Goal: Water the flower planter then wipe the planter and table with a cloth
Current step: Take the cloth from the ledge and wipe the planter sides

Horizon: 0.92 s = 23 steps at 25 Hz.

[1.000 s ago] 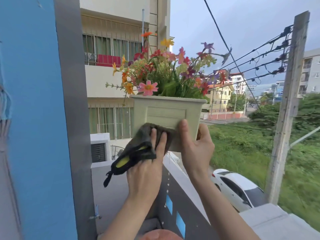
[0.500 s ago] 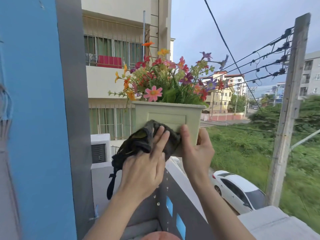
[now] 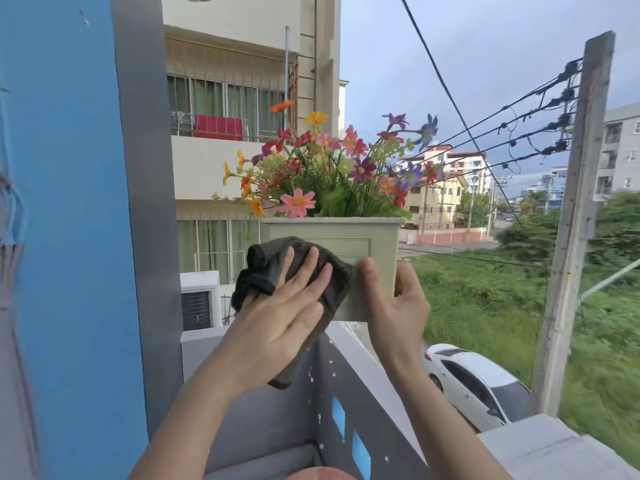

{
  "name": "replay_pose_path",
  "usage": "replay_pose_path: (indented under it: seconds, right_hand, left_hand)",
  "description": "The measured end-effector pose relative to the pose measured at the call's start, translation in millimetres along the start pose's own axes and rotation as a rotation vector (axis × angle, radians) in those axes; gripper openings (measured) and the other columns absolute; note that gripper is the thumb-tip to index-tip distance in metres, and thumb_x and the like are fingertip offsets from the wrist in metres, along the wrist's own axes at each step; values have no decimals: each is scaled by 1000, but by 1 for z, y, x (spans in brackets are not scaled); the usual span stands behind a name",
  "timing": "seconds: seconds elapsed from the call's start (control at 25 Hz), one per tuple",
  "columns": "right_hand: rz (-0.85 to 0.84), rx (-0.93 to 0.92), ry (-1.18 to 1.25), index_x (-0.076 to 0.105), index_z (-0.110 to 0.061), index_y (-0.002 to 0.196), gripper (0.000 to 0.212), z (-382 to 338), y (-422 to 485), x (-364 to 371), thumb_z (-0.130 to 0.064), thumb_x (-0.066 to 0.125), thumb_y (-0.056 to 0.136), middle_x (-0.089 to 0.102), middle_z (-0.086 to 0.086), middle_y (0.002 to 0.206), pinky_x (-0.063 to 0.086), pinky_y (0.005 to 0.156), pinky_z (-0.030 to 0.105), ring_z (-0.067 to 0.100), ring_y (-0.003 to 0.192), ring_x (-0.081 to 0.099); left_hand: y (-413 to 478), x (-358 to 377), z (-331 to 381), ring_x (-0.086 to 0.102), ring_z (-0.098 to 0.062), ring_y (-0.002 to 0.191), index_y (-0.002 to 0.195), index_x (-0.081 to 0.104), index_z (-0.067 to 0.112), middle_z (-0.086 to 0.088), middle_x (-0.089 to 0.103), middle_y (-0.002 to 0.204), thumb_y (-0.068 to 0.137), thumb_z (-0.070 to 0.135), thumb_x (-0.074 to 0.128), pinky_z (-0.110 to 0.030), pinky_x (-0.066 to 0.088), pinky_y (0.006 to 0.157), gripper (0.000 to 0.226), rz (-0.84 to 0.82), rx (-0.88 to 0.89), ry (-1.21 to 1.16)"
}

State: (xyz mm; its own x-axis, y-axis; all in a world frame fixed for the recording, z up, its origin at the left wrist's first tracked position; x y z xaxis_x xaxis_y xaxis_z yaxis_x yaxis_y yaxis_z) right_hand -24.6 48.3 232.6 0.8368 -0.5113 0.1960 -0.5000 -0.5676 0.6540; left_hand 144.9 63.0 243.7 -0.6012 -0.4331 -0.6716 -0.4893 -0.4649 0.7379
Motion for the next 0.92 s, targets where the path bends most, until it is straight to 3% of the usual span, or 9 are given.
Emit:
replay_pose_path:
  seconds: [0.08,0.16,0.28,0.36,0.44,0.52,0.64,0.8,0.92]
  right_hand:
    - [18,12,9,49,-5,74,61,2,-1,-5,-65,59,72,49,10,62,34,54,33,10,57,38]
    - [27,28,51,49,-4,74,60,3,-2,-5,-63,61,74,46,6,63,34,57,32,11,58,38]
    - [22,28,80,49,-7,73,51,-6,-5,-1,-55,66,79,47,3,62,36,58,34,12,58,40]
    - [23,33,96,51,-9,71,44,-13,-3,-1,-48,66,82,51,4,61,39,58,33,10,57,43]
    - [-13,30,88,53,-6,76,47,-17,-4,0,-51,65,81,58,16,69,43,60,39,12,60,46]
    - [-57,0,28,53,-3,80,56,-19,-8,2,-59,62,77,59,23,76,46,62,45,20,61,48]
    - [-70,-19,-1,53,-3,80,63,-16,-16,4,-65,60,73,59,25,76,47,63,50,30,63,51]
    - [-38,19,73,54,-7,77,57,-8,-22,3,-63,60,72,57,19,74,43,58,41,13,62,45]
    - [-38,-5,74,50,-10,71,54,-14,-23,3,-63,61,71,53,13,69,38,56,35,11,59,42]
  left_hand:
    - [4,1,0,-12,8,139,136,24,56,38,2,149,98,48,26,-32,21,107,40,-70,29,-3]
    - [4,-3,-1,-3,-3,143,143,28,38,20,11,153,97,39,29,-41,41,92,46,92,-56,240]
    - [-11,19,4,4,-17,146,145,25,20,4,20,152,97,35,25,-47,49,81,50,244,-202,291]
    - [-22,36,20,32,-18,138,143,30,18,2,24,151,97,33,26,-40,50,77,48,275,-165,335]
    - [-24,34,26,58,-16,113,141,33,17,3,23,151,99,34,20,-34,51,69,47,296,-168,339]
    - [-16,5,19,43,-14,129,144,26,18,4,20,152,99,36,16,-40,48,79,49,427,-262,337]
    - [6,-37,5,17,-23,139,148,13,20,5,15,153,99,37,17,-50,25,104,52,574,-328,437]
    - [11,-39,10,13,-27,142,145,21,20,-11,23,153,100,35,24,-52,26,108,48,654,-220,338]
    - [-3,-38,8,31,-38,134,131,40,15,-20,30,145,101,37,33,-60,39,99,39,723,-213,306]
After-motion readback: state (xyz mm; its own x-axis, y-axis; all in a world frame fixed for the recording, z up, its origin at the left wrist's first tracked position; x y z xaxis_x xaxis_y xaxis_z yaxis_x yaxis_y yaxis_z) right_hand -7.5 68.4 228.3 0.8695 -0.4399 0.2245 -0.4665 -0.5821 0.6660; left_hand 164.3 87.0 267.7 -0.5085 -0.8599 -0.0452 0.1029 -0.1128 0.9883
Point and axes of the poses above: each hand's wrist, its own y-axis towards the middle knuckle, its own x-axis out of the palm, z = x × y, the point moved 9 cm from there along y, towards the middle knuckle
